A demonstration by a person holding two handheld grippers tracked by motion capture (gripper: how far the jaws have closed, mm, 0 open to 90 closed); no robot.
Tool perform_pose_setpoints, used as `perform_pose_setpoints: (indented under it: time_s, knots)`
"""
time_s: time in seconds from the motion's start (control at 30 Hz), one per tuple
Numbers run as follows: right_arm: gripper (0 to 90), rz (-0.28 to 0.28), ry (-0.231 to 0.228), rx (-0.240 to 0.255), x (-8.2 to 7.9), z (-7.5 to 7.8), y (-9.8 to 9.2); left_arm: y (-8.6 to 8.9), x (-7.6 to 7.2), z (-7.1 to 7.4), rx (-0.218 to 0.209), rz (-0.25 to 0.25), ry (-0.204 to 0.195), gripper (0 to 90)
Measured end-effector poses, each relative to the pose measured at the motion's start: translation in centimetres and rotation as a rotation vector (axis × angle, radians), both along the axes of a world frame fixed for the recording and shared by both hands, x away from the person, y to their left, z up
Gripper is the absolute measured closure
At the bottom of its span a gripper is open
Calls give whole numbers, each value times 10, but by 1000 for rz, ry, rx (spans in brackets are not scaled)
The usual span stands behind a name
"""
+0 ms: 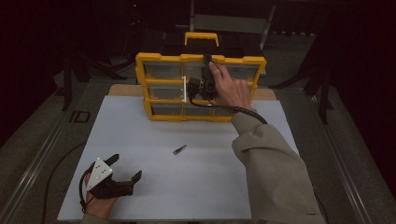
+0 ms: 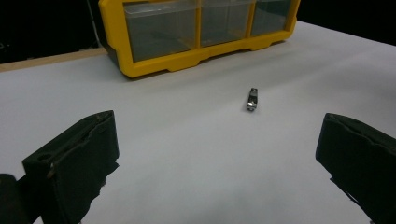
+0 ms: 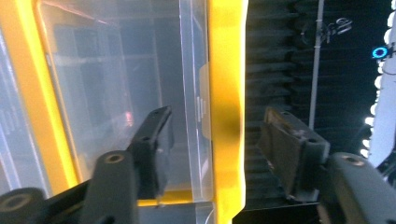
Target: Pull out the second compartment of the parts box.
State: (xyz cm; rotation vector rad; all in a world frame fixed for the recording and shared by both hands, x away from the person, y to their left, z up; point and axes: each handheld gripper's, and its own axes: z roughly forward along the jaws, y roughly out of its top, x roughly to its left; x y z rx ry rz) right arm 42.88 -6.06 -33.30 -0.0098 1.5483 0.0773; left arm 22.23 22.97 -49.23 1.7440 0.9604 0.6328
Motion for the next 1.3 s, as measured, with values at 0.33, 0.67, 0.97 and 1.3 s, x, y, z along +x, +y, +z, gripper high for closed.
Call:
perform_pose_setpoints:
  time_s: [0.33,0.67,0.97,1.3]
  knots:
    - [543,-19,-25,-39,3,-5,-4,0,0,0,-3,1,0,0]
    - [560,-39,-79,-66,5,-9,-9,0,0,0,0,1,3,0]
    - [589,-22,-79,-57,2,-9,-11,1,0,0,-2,2,3,0]
    - [688,2,-31,-63,-9,-7,-14,0,0,-1,0,2,5,0]
